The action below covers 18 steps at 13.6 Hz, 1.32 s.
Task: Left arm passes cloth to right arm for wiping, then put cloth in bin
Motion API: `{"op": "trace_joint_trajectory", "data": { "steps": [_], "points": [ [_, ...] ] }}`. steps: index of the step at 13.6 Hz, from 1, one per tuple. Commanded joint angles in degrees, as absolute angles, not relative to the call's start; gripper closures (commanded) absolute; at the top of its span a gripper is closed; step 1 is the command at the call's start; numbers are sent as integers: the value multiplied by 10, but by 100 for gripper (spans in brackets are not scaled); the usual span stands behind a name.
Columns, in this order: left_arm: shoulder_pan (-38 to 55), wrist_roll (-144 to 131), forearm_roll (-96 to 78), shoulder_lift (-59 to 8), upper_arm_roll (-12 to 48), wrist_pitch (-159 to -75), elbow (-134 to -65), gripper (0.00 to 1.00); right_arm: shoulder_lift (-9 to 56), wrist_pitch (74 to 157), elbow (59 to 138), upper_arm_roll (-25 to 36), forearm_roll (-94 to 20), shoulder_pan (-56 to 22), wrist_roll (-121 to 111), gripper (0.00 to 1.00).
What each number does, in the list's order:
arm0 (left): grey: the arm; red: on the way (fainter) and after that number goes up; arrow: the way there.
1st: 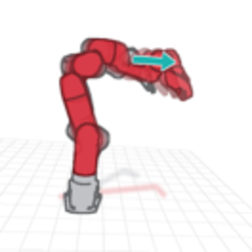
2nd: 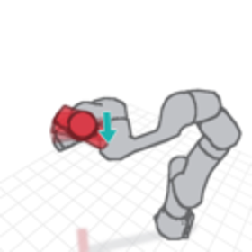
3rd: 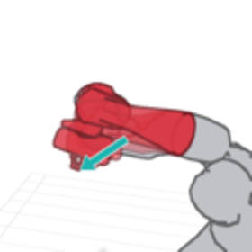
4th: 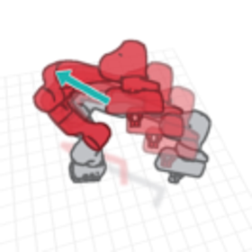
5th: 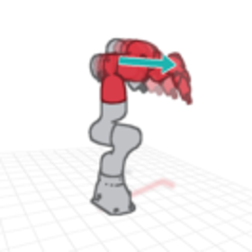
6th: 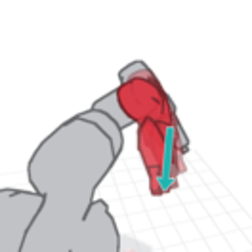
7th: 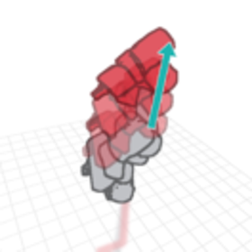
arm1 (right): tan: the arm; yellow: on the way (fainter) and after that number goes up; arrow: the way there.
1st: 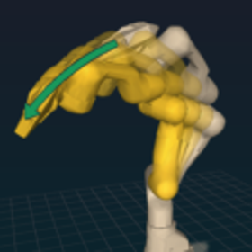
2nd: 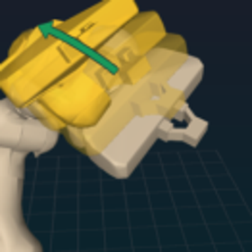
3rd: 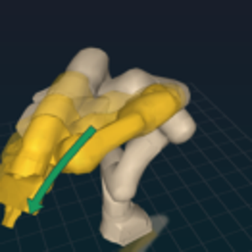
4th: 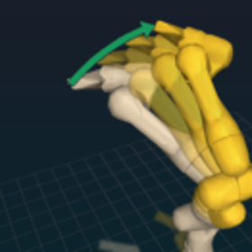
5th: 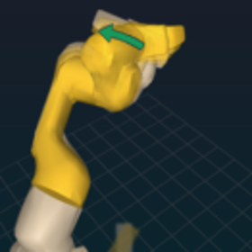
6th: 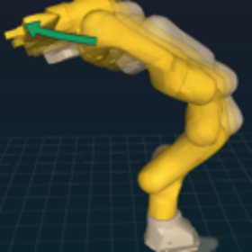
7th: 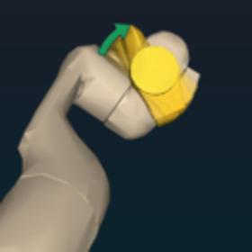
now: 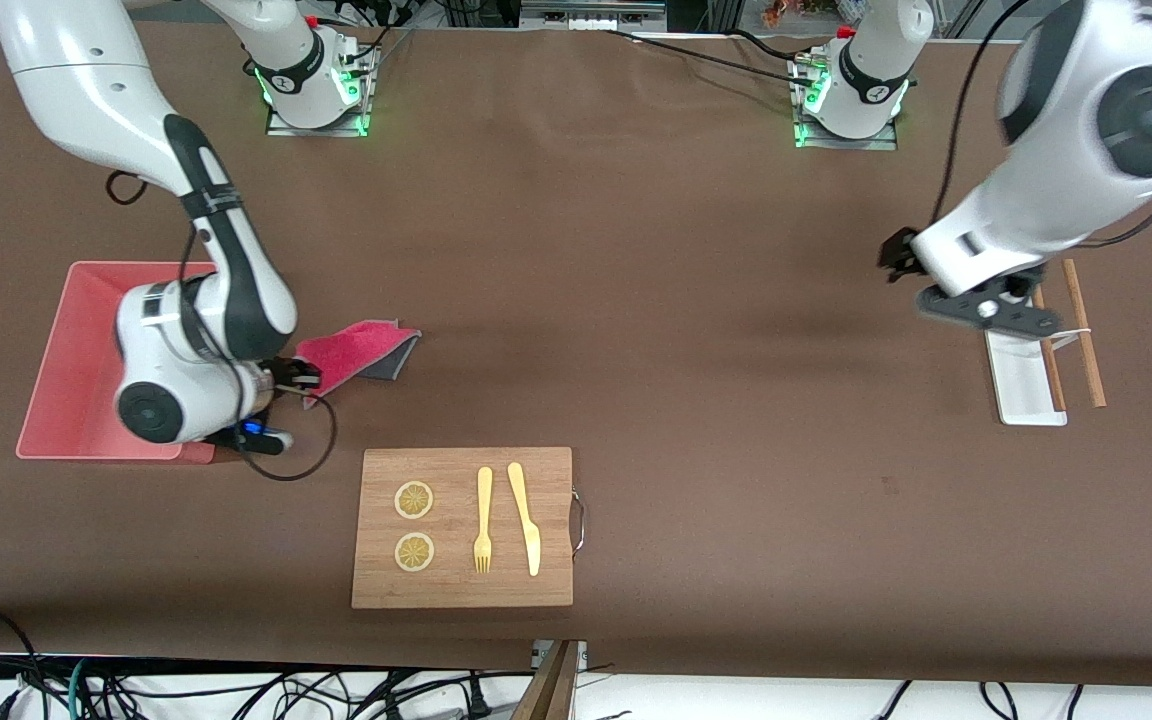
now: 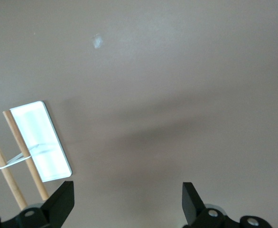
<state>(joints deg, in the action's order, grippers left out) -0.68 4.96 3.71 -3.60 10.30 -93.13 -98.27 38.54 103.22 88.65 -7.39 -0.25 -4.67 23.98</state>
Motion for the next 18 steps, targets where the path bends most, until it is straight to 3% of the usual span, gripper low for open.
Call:
{"op": "trace_joint_trajectory", "data": {
  "steps": [1,5,10,18],
  "points": [
    [3,91,19,-2,74,-939,-1007,0,395,1066,888,-131,9,-49,356,100],
    [72,94,21,-11,-3,-930,-962,0,417,1143,887,-193,9,-68,494,100],
    [15,98,15,-20,22,-932,-961,0,443,1256,886,-257,8,-92,644,100],
    [-26,100,17,-27,54,-940,-961,0,455,1325,886,-309,8,-107,766,100]
  ]
}}
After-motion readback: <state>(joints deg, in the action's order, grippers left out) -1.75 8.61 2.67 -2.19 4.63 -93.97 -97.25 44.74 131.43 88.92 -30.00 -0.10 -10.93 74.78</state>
